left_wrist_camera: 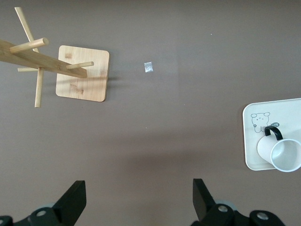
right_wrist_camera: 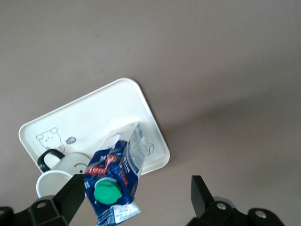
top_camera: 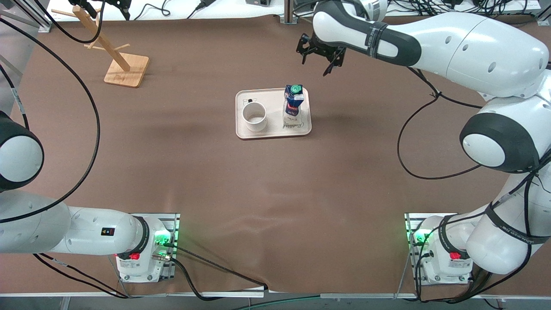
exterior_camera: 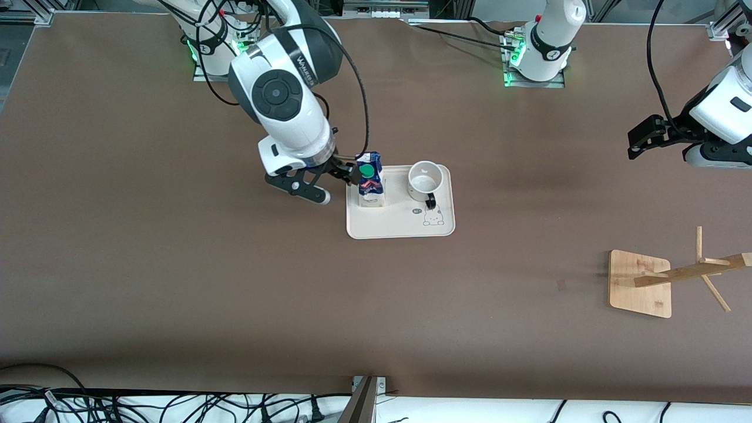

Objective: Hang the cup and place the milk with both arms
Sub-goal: 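Move the right gripper to the blue milk carton on the tray, then lower the right gripper around the milk carton and close it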

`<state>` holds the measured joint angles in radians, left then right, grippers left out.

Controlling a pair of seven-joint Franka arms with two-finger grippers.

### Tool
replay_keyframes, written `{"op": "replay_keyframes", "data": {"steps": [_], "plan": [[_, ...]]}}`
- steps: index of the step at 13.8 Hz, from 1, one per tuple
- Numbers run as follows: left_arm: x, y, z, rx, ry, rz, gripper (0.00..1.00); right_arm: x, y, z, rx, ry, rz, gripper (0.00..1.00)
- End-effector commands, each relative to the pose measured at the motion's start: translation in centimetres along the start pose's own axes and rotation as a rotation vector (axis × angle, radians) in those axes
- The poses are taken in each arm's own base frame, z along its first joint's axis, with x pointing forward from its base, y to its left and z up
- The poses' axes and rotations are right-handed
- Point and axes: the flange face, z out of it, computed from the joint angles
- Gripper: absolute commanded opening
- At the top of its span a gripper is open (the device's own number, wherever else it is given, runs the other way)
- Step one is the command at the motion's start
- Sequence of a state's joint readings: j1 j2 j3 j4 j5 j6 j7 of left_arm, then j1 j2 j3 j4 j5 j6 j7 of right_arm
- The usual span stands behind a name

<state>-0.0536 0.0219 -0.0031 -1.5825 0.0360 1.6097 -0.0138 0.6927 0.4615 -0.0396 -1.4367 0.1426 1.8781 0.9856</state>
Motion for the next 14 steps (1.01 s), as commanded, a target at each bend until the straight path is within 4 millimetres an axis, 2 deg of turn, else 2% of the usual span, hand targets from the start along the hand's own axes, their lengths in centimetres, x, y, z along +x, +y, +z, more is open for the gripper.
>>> {"op": "replay_keyframes", "data": {"steps": [1,3,6,10,14], "plan": [[0.3,-0.1,-0.5,0.002,-0.005,0.004,1.00,-2.6,-2.6,2.3,0.017,0.006,-0.002,1.00],[0.3,0.0,-0.5,0.002,-0.005,0.006,1.00,-4.3,-4.0,4.1,0.008,0.011,-0.058,1.00],[0.3,0.0,-0.5,0.002,-0.005,0.006,1.00,-5.9,-5.5,5.3,0.009,0.013,-0.083,1.00],[0.3,0.0,-0.5,0.002,-0.005,0.006,1.00,-6.0,-5.4,5.5,0.003,0.012,-0.091,1.00],[0.3,0.0,-0.5,0.002,-0.005,0.006,1.00,-5.4,-5.1,5.4,-0.018,0.034,-0.177,1.00]]}}
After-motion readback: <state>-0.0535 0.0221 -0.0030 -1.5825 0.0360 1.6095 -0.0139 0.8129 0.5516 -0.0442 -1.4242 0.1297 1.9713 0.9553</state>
